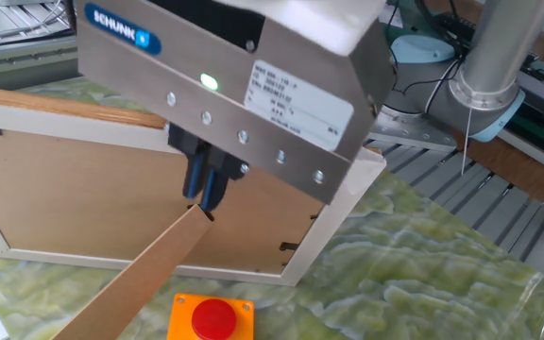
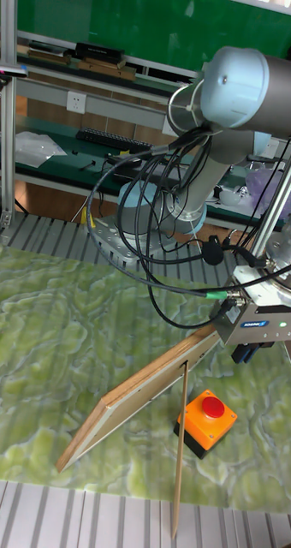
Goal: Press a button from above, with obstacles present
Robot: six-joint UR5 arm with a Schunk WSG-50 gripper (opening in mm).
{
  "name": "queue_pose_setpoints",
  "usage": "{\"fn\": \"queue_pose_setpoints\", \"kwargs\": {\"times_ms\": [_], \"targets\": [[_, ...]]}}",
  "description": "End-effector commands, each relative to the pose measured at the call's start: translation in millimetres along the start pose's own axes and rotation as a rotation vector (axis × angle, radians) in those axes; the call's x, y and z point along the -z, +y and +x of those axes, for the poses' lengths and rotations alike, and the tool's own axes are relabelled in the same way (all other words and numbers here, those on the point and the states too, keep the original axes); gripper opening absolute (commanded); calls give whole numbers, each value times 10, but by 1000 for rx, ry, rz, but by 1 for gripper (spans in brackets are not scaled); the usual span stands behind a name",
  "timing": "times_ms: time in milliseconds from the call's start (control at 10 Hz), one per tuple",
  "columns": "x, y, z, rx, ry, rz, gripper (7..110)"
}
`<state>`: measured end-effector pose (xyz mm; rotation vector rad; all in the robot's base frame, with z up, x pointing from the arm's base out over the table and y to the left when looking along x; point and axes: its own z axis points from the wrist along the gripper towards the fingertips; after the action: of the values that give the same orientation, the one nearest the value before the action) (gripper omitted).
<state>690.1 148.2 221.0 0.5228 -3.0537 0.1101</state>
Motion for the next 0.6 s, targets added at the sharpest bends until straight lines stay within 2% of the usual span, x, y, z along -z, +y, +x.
{"fn": "queue_pose_setpoints", "kwargs": {"times_ms": [0, 200, 300, 400, 500], "targets": [[-16, 9, -4, -6, 9, 2, 7], [49, -14, 17, -24, 33, 33, 7], [72, 7, -98, -18, -5, 37, 7], [67, 89, -145, -14, -19, 9, 7], [64, 85, -168, 3, -29, 9, 7]]}}
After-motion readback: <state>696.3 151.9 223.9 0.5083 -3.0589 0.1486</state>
